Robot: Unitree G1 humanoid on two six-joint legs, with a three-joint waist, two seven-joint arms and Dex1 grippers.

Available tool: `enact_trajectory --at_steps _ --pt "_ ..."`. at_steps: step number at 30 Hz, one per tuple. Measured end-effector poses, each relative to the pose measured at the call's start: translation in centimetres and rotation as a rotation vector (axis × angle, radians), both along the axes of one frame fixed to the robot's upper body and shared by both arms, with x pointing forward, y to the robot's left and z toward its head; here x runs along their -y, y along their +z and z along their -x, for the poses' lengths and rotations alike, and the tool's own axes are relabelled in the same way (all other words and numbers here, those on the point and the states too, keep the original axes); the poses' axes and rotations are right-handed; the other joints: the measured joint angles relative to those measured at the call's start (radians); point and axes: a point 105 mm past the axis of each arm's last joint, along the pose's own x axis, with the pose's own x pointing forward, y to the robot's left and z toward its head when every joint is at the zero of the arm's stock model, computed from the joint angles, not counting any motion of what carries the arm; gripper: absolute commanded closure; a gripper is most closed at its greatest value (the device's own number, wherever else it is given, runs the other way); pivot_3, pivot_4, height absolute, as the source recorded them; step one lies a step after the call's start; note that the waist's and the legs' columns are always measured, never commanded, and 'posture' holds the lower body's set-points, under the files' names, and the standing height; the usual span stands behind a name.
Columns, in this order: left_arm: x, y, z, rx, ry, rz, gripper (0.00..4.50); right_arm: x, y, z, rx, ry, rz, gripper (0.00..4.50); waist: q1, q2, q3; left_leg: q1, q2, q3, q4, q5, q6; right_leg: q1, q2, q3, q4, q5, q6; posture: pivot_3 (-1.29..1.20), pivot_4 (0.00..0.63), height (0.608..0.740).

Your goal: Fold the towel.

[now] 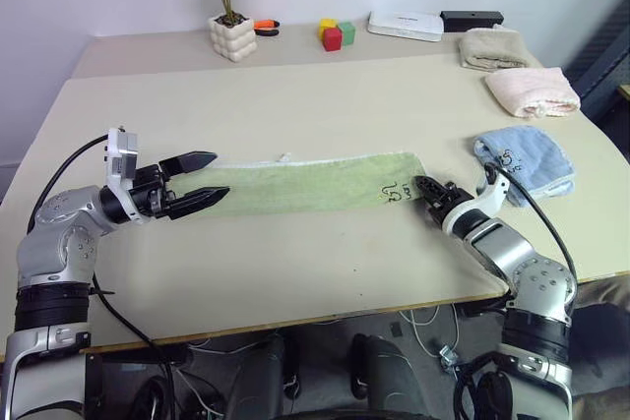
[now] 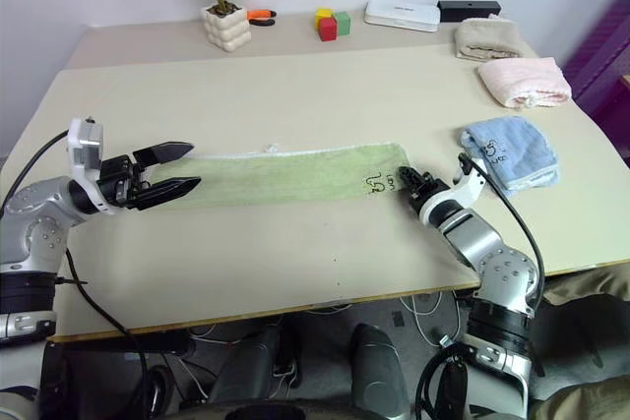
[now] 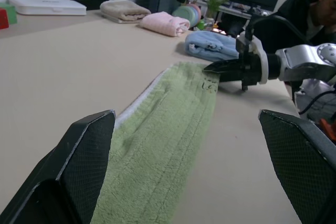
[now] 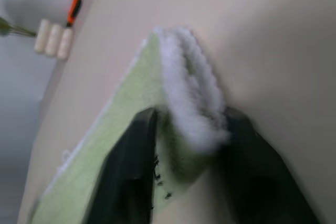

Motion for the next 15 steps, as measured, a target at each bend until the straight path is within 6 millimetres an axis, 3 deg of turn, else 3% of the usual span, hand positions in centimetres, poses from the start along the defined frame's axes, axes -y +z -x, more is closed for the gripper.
enact_trajectory --at_steps 5,12,15 --pt "0.0 0.0 0.0 0.003 0.004 0.0 0.0 0.6 0.4 -0.1 0.004 -0.013 0.041 4.46 0.006 0.0 0.0 0.0 -0.001 0.001 -0.003 0.002 -0.002 0.0 0.001 0.0 0.0 0.0 0.0 0.0 0.15 0.74" --pt "-0.1 0.0 -0.3 0.008 0.015 0.005 0.0 5.0 2.2 0.4 0.021 -0.07 0.232 4.46 0.006 0.001 0.001 -0.002 -0.001 0.001 -0.004 0.002 -0.002 0.0 0.001 0.0 0.0 0.0 0.0 0.0 0.15 0.74" --pt "-0.1 0.1 -0.3 0.017 0.018 0.005 0.0 6.2 2.6 1.2 0.024 -0.033 0.393 4.46 0.006 0.001 0.001 -0.002 -0.001 0.001 -0.005 0.002 -0.002 0.0 0.001 0.0 0.0 0.0 0.0 0.0 0.15 0.74"
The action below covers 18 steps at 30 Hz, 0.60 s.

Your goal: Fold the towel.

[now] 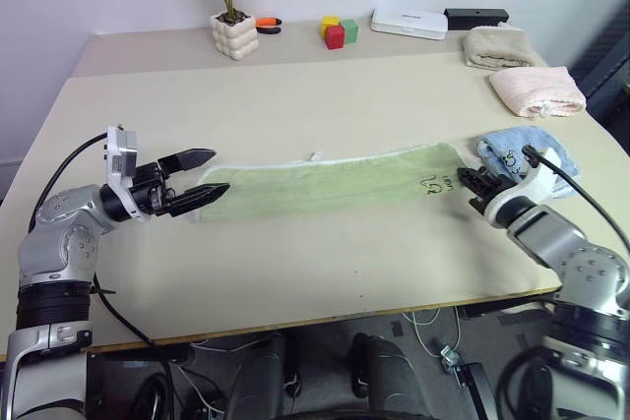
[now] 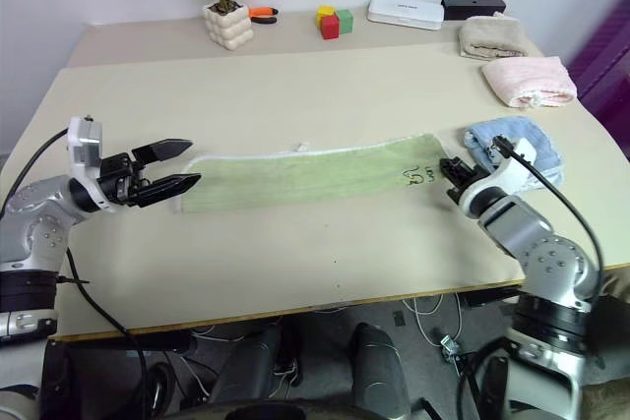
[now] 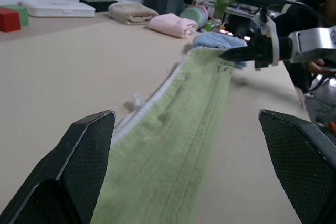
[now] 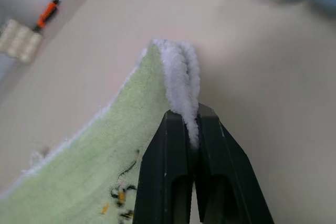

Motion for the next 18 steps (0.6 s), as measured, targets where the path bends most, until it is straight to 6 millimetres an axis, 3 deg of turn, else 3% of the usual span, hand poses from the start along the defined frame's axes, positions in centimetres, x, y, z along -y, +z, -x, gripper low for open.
enact_trajectory --at_steps 5,9,13,18 --pt "0.2 0.0 -0.3 0.004 -0.002 0.012 0.0 -1.9 1.4 0.1 0.035 0.166 0.284 4.46 -0.003 0.0 0.0 0.0 0.0 0.0 0.001 0.0 0.0 0.0 0.0 0.0 0.0 0.0 0.0 0.0 0.15 0.74" --pt "0.2 0.2 -0.4 0.016 0.001 0.012 0.0 -5.6 2.8 -0.2 0.12 0.335 0.478 4.46 -0.001 0.0 0.0 0.0 0.0 0.0 0.0 0.001 0.002 -0.001 0.0 0.0 0.0 0.0 0.0 0.0 0.15 0.74" --pt "0.2 0.2 -0.4 0.018 0.005 0.013 0.0 -9.5 2.9 -0.3 0.17 0.466 0.524 4.46 0.001 -0.001 0.0 -0.001 0.0 0.0 0.001 0.001 0.002 -0.001 0.0 -0.001 0.0 0.0 0.0 0.0 0.15 0.74" --pt "0.4 0.3 0.0 0.038 0.007 -0.001 0.0 -15.4 3.0 0.0 0.236 0.601 0.453 4.46 0.0 -0.001 0.0 -0.001 0.0 0.0 0.001 0.001 -0.001 -0.001 0.0 -0.001 0.001 0.0 0.0 0.0 0.15 0.74"
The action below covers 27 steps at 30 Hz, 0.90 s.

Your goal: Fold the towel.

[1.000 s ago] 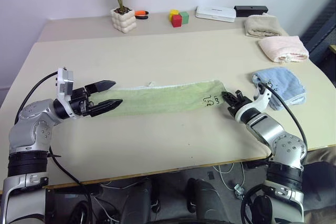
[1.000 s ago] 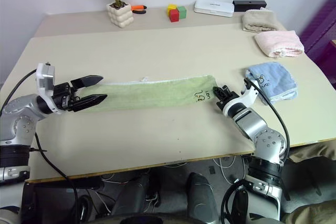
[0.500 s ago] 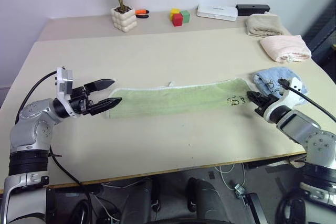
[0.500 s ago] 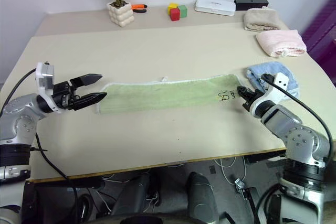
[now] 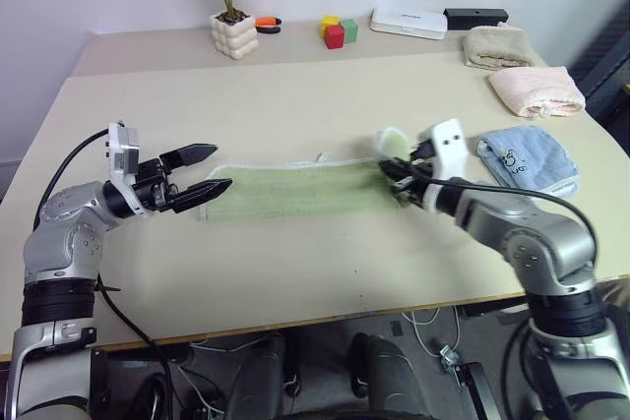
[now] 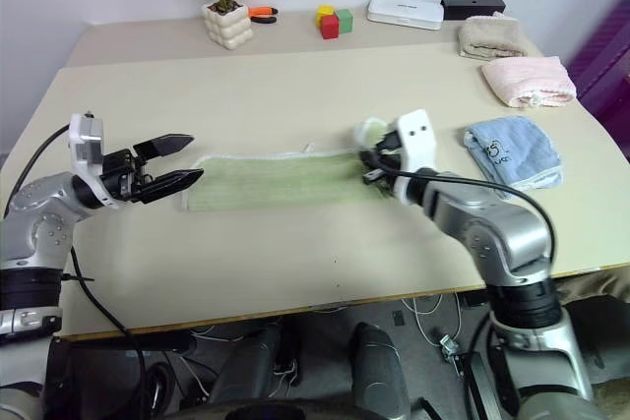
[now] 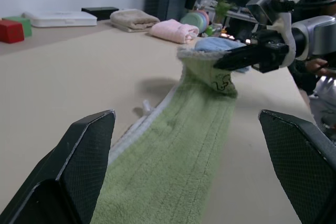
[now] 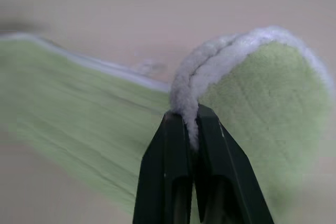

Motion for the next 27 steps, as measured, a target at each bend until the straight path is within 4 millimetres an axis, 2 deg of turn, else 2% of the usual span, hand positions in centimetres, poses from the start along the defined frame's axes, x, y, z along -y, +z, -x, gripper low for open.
enact_trajectory --at_steps 3,6,11,20,24,27 --pt "0.0 -0.4 0.3 -0.005 0.007 -0.008 0.0 -2.5 -0.4 0.3 -0.017 0.057 -0.035 4.46 0.0 0.0 0.0 -0.001 0.0 0.0 0.0 0.002 -0.003 -0.001 0.0 -0.001 0.0 0.001 0.001 0.0 0.15 0.74" --pt "0.0 -0.6 0.5 -0.007 0.017 -0.013 0.0 -4.1 -1.0 0.7 -0.032 0.103 -0.022 4.46 0.001 0.0 0.0 -0.001 0.0 0.0 0.0 0.002 -0.004 -0.001 0.0 -0.001 0.0 0.001 0.001 0.0 0.15 0.74" --pt "0.1 -0.5 0.8 0.001 0.025 -0.02 0.0 -5.3 -2.9 1.0 -0.084 0.162 0.018 4.46 -0.001 0.0 0.0 -0.001 0.0 0.0 0.0 0.002 -0.004 -0.001 0.0 -0.001 0.001 0.001 0.001 0.0 0.15 0.74" --pt "0.0 -0.7 0.9 -0.005 0.036 -0.022 0.0 -6.9 -4.5 1.1 -0.1 0.232 0.054 4.46 -0.002 0.0 0.0 -0.001 0.0 0.0 0.0 0.003 -0.006 -0.001 0.001 -0.001 0.001 0.002 0.003 0.0 0.15 0.74" --pt "0.1 -0.6 1.0 -0.001 0.034 -0.024 0.0 -7.4 -4.3 1.4 -0.095 0.272 0.039 3.1 -0.002 0.0 0.0 -0.001 0.0 0.0 0.0 0.003 -0.006 -0.001 0.001 -0.001 0.001 0.002 0.003 0.0 0.15 0.74" --pt "0.1 -0.6 0.9 -0.001 0.035 -0.024 0.0 -7.7 -4.2 1.5 -0.093 0.284 0.028 1.56 -0.002 0.0 0.0 -0.001 0.0 0.0 0.0 0.004 -0.007 -0.002 0.001 -0.001 0.001 0.002 0.003 0.0 0.15 0.74"
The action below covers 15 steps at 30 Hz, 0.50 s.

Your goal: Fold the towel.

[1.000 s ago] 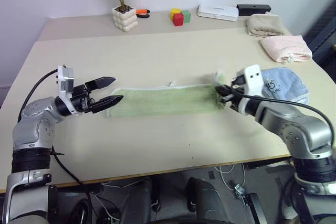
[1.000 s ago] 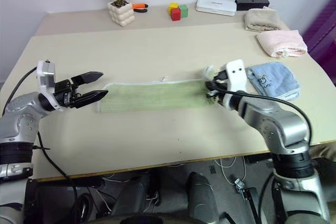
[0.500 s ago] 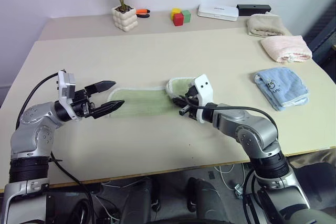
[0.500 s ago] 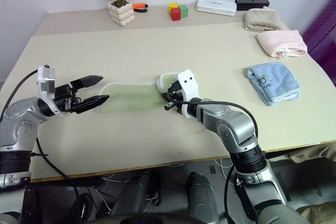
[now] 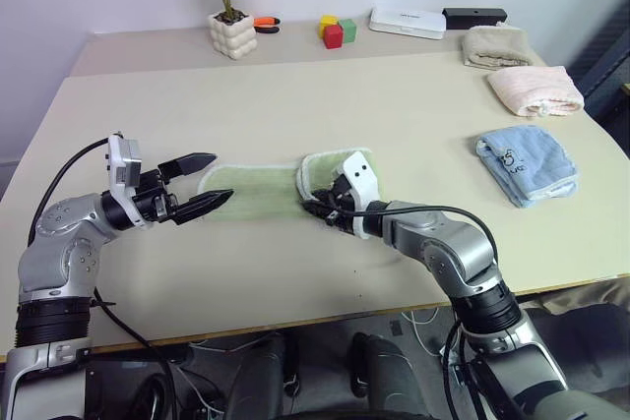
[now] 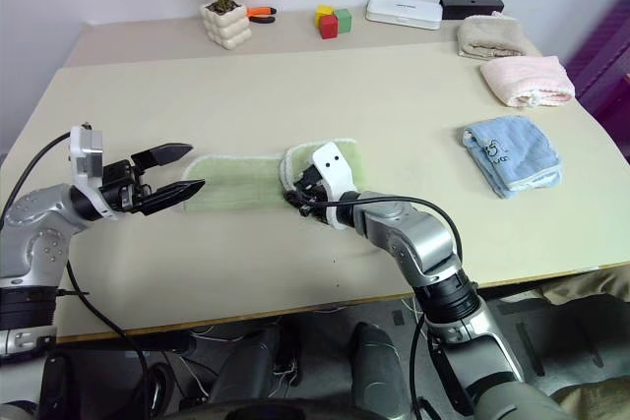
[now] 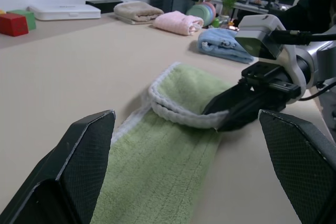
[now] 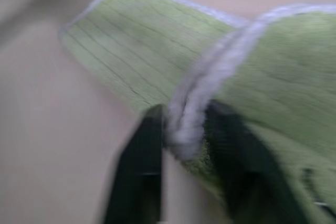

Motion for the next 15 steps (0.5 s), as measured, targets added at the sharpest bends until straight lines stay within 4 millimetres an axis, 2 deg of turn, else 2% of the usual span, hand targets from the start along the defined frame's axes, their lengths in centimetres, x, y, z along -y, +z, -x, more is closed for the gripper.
enact_trajectory --at_steps 3,6,11,12,14,15 --pt "0.0 0.1 -0.1 0.003 0.001 0.0 0.0 -0.1 0.4 0.3 -0.006 0.029 -0.023 0.06 0.001 0.0 0.0 0.0 0.0 0.0 0.0 0.0 0.0 0.0 0.0 0.0 0.0 0.0 0.0 0.0 0.15 0.74" --pt "0.0 0.1 -0.1 0.002 0.002 0.002 0.0 -0.1 2.3 0.6 0.008 0.066 -0.12 0.06 0.001 0.0 0.0 0.0 0.0 0.0 0.0 0.0 0.0 0.0 0.0 0.0 0.0 0.0 0.0 0.0 0.15 0.74" --pt "-0.1 0.2 -0.3 0.002 0.005 0.007 0.0 1.3 8.1 -0.4 0.084 0.068 -0.343 0.06 0.003 0.0 0.0 0.0 0.0 0.0 0.0 0.0 0.0 0.0 0.0 0.0 0.0 0.0 0.0 0.0 0.15 0.74" --pt "-0.1 0.2 -0.4 0.002 0.006 0.008 0.0 1.7 8.8 -0.7 0.098 0.056 -0.365 0.06 0.003 0.0 0.0 0.0 0.0 0.0 0.0 0.0 0.0 0.0 0.0 0.0 0.0 0.0 0.0 0.0 0.15 0.74" --pt "-0.1 0.3 -0.5 0.003 0.008 0.011 0.0 2.4 8.8 -1.7 0.111 -0.002 -0.372 0.06 0.001 0.0 0.0 0.0 0.0 0.0 0.0 0.0 0.0 0.0 0.0 0.0 0.001 0.0 0.0 0.0 0.15 0.74" --pt "-0.1 0.4 -0.6 0.008 0.008 0.012 0.0 3.0 8.4 -2.8 0.117 -0.07 -0.362 0.29 0.0 0.0 0.0 0.0 0.0 0.0 0.0 0.0 0.0 0.0 0.0 0.0 0.001 0.0 0.0 0.0 0.15 0.74"
